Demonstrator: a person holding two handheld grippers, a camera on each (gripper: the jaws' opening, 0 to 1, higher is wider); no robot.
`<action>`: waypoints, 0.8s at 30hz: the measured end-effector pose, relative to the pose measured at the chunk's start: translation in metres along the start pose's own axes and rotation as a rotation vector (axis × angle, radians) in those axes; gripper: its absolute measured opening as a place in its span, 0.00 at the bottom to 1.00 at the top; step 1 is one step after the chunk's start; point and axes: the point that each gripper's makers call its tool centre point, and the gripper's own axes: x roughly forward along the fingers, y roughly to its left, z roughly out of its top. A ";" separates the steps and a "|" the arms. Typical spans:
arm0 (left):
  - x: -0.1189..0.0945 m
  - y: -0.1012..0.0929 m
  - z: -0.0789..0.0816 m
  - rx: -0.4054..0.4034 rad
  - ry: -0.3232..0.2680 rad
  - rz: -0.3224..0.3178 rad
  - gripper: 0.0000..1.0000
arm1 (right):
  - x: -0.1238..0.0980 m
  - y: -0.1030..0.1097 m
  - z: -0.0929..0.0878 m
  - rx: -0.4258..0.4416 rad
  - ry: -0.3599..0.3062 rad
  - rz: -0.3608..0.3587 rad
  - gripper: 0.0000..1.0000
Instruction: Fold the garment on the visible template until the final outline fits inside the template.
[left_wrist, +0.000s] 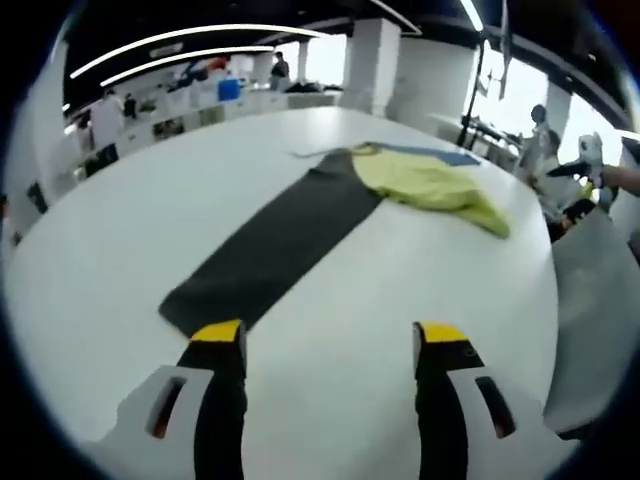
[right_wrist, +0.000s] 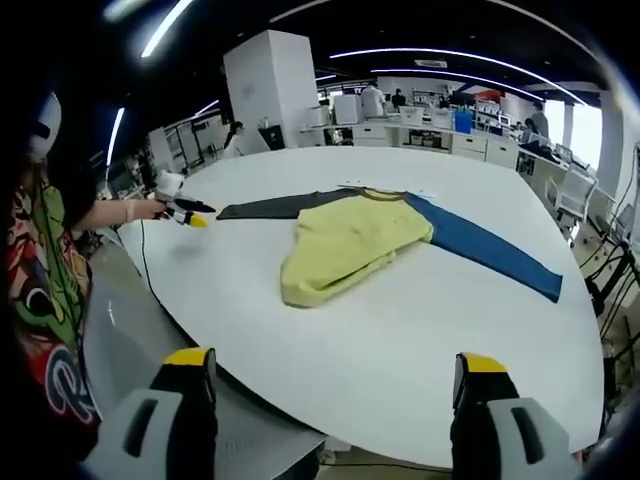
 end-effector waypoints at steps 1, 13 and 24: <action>0.001 -0.009 0.001 -0.007 -0.002 -0.003 0.64 | -0.001 -0.002 0.000 0.001 -0.002 0.000 0.99; 0.010 -0.089 0.027 -0.031 -0.050 -0.013 0.61 | -0.005 -0.023 0.004 -0.015 -0.072 0.042 0.99; 0.021 -0.143 0.045 -0.074 -0.087 0.007 0.58 | -0.009 -0.061 0.009 -0.041 -0.122 0.106 0.97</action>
